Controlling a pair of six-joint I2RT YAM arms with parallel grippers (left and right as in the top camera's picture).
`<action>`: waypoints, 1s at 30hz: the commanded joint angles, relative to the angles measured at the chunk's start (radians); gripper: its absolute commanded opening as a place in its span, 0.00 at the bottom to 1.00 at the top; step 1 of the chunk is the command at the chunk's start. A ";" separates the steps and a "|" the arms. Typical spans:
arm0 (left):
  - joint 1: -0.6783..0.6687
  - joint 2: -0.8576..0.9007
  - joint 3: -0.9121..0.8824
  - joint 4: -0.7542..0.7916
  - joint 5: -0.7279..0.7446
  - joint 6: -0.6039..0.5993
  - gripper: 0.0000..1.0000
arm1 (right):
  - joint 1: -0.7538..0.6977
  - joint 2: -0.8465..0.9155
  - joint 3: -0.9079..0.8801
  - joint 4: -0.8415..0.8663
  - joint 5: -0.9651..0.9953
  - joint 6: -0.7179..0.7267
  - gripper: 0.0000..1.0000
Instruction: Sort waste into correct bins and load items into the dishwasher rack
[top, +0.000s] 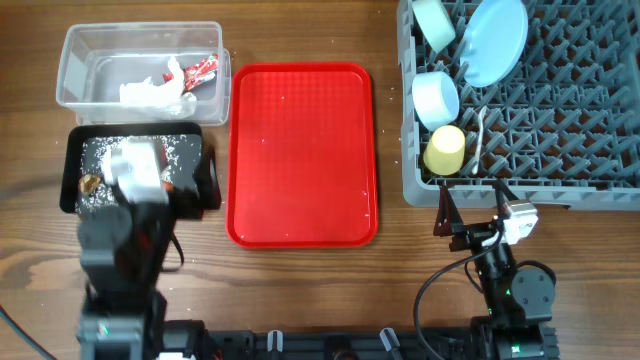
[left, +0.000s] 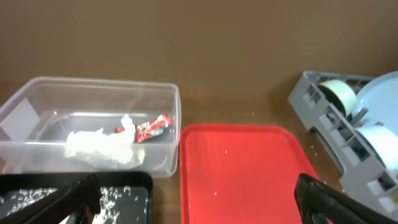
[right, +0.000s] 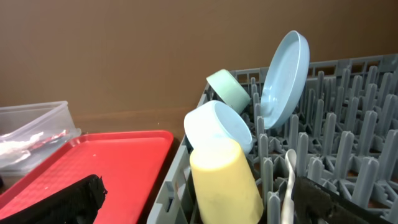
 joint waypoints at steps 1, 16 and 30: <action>0.016 -0.204 -0.261 0.124 -0.006 0.007 1.00 | 0.004 -0.007 -0.001 0.003 -0.012 0.010 1.00; 0.012 -0.575 -0.647 0.372 -0.004 0.002 1.00 | 0.004 -0.007 -0.001 0.003 -0.012 0.010 1.00; 0.012 -0.575 -0.647 0.269 -0.010 0.001 1.00 | 0.004 -0.007 -0.001 0.003 -0.012 0.010 1.00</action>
